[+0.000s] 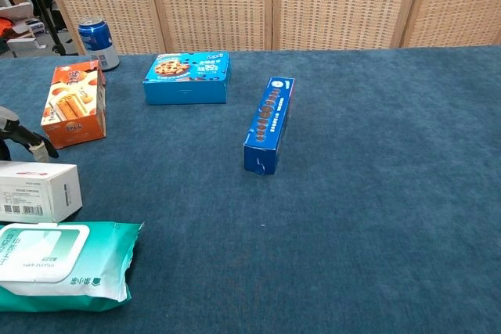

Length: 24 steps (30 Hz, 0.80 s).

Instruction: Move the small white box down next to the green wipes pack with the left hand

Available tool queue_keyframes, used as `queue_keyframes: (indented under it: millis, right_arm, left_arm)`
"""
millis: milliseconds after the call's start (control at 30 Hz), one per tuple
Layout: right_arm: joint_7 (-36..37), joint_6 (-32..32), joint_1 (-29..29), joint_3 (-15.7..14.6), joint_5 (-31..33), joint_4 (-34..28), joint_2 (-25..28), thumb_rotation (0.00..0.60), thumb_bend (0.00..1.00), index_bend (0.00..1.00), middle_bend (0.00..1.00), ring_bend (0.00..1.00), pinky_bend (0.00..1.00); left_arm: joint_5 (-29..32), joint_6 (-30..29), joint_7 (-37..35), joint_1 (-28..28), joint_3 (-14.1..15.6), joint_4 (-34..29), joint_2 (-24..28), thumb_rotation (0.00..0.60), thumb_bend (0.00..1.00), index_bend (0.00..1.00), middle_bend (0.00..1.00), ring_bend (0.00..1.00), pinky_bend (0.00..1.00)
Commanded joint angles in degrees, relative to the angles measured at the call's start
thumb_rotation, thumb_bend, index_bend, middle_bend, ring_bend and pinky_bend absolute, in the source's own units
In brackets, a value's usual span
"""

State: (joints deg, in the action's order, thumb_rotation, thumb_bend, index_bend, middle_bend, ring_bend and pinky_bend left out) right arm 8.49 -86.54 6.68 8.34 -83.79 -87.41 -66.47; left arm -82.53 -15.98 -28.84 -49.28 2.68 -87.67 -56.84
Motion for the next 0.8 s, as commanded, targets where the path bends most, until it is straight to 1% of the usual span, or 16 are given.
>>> queue_keyframes:
  millis: [33,133,267,367,467,500,567,633,700,733,800]
  right_arm:
    - [0.41,-0.11,-0.08,0.09,0.07,0.00,0.17,0.600,0.00,0.00,0.00,0.00,0.00]
    - [0.68,-0.17,-0.13,0.12,0.07,-0.02,0.30,0.600,0.00,0.00,0.00,0.00,0.00]
    - [0.73,-0.19,-0.13,0.05,-0.08,-0.06,0.34,0.600,0.00,0.00,0.00,0.00,0.00]
    - [0.84,-0.23,-0.17,0.05,-0.07,-0.06,0.36,0.600,0.00,0.00,0.00,0.00,0.00]
    - [0.82,-0.25,-0.17,0.06,-0.09,-0.10,0.38,0.600,0.00,0.00,0.00,0.00,0.00]
    - [0.80,-0.33,-0.19,0.04,-0.17,-0.12,0.39,0.600,0.00,0.00,0.00,0.00,0.00]
    - [0.78,-0.53,-0.24,0.02,-0.33,-0.17,0.40,0.600,0.00,0.00,0.00,0.00,0.00]
    - [0.75,-0.63,-0.26,-0.02,-0.46,-0.19,0.39,0.600,0.00,0.00,0.00,0.00,0.00]
    - [0.76,-0.72,-0.27,-0.10,-0.68,-0.23,0.38,0.600,0.00,0.00,0.00,0.00,0.00]
    - [0.77,-0.90,-0.26,-0.16,-1.01,-0.26,0.36,0.600,0.00,0.00,0.00,0.00,0.00]
    - [0.80,-1.33,-0.32,-0.27,-1.54,-0.18,0.29,0.600,0.00,0.00,0.00,0.00,0.00]
  left_arm:
    - [2.69,-7.31,5.49,2.31,-0.98,0.70,-1.78,0.600,0.46,0.00,0.00,0.00,0.00]
    - [4.51,-12.86,9.29,4.27,-1.84,-0.27,-2.04,0.600,0.46,0.00,0.00,0.00,0.00]
    - [5.31,-17.06,11.24,6.00,-2.48,-2.35,-1.29,0.600,0.46,0.00,0.00,0.00,0.00]
    - [4.48,-18.96,10.27,7.03,-2.67,-3.95,-0.09,0.600,0.46,0.00,0.00,0.00,0.00]
    - [2.15,-23.00,8.40,8.99,-2.78,-5.06,1.53,0.600,0.43,0.00,0.00,0.00,0.00]
    - [1.40,-24.90,7.98,9.88,-2.81,-5.07,1.86,0.600,0.41,0.00,0.00,0.00,0.00]
    - [0.35,-29.68,8.55,12.21,-2.81,-4.47,2.11,0.600,0.33,0.00,0.00,0.00,0.00]
    - [0.48,-35.68,11.29,15.26,-3.01,-3.44,1.46,0.600,0.16,0.00,0.00,0.00,0.00]
    - [1.90,-41.92,14.91,18.74,-3.40,-2.69,0.02,0.600,0.04,0.00,0.00,0.00,0.00]
    - [3.89,-45.44,16.46,21.22,-3.65,-2.28,-0.74,0.600,0.01,0.00,0.00,0.00,0.00]
    - [6.02,-50.21,19.30,24.30,-3.96,-2.30,-2.55,0.600,0.00,0.00,0.00,0.00,0.00]
